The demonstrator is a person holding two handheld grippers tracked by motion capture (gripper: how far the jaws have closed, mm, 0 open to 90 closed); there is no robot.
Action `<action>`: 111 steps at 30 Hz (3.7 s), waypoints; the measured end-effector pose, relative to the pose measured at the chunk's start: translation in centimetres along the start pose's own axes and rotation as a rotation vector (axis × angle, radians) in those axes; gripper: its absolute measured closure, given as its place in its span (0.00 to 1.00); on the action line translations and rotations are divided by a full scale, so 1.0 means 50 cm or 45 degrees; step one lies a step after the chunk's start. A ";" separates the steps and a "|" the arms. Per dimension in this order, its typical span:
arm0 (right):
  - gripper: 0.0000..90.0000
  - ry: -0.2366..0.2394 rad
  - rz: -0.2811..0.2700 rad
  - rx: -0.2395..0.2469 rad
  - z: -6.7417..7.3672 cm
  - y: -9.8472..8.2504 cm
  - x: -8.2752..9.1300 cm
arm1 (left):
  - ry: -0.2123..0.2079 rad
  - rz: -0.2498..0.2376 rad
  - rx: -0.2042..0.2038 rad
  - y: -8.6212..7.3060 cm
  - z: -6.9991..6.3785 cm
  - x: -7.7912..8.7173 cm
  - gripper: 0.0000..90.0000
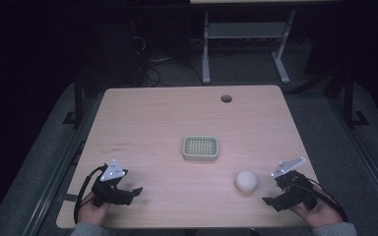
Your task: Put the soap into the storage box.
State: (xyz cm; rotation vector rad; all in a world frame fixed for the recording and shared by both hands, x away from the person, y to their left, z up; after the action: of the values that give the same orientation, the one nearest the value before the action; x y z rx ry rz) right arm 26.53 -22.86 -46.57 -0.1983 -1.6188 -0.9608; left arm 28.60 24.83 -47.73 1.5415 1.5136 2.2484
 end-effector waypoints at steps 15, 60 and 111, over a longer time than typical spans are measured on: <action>0.20 0.047 0.075 0.083 0.016 0.056 -0.025 | -0.004 -0.011 0.005 0.002 -0.002 0.001 0.17; 0.18 0.068 0.401 0.218 0.016 0.151 -0.134 | -0.015 -0.019 0.002 0.005 -0.005 0.002 0.17; 0.25 0.089 0.372 0.260 -0.006 0.243 -0.095 | -0.020 -0.028 0.003 0.007 -0.005 0.001 0.17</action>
State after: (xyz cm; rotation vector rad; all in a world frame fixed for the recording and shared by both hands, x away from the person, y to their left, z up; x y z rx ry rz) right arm 35.47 -13.47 -45.04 -0.2499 -1.5604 -0.5700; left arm 28.58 24.50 -47.44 1.5320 1.5215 2.2184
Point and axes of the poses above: each handheld gripper's, and its own axes: x roughly backward along the jaws, y roughly out of its top, z roughly to its left, the point moved 5 cm from there along -x, roughly forward along the jaws, and after that the axes turned 1 degree about -z, right-handed, at the moved point
